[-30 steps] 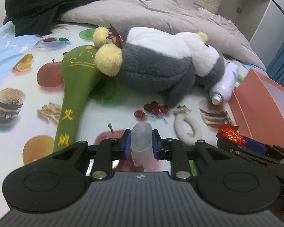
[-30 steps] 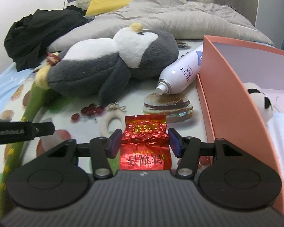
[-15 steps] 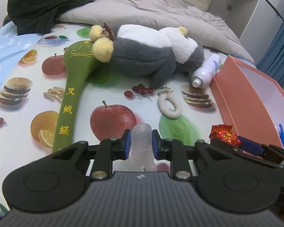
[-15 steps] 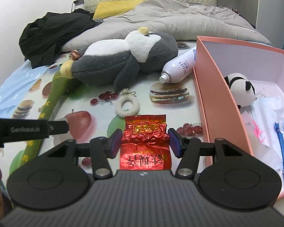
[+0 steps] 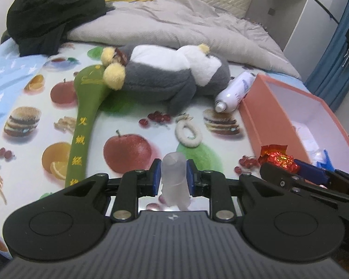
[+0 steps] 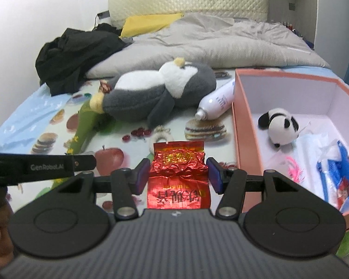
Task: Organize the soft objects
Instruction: 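Carry the red packet and clear bottle with both tools over the pink box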
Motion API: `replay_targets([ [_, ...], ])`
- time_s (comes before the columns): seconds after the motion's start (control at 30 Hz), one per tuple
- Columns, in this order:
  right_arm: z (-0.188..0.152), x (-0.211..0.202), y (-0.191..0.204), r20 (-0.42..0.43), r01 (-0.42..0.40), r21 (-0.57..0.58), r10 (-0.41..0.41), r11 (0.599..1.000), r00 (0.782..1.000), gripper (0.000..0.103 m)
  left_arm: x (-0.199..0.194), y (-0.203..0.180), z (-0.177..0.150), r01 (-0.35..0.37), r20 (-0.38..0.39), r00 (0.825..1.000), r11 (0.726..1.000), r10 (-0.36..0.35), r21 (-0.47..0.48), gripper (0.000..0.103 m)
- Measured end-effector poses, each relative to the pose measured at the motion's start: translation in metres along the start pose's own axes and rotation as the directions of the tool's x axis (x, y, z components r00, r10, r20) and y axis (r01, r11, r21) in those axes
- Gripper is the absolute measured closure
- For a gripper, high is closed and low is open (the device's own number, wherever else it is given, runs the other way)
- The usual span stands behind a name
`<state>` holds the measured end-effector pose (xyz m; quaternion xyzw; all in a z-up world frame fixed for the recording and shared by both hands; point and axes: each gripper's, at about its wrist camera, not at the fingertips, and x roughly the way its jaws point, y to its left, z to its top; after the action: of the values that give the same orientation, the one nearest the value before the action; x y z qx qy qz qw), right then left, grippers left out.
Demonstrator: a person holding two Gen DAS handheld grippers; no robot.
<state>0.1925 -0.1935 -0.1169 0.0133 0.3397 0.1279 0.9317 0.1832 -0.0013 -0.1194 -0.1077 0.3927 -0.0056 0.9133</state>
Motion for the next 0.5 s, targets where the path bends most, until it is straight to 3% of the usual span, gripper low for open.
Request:
replay_targets([
  [0.5,0.064,-0.045,-0.036,0.107,0.003,0.019,-0.005,1.0,0.994,0.047,-0.035,-0.074,0.068,0.074,0.085,0.993,0.994,-0.08,0.077,0.076],
])
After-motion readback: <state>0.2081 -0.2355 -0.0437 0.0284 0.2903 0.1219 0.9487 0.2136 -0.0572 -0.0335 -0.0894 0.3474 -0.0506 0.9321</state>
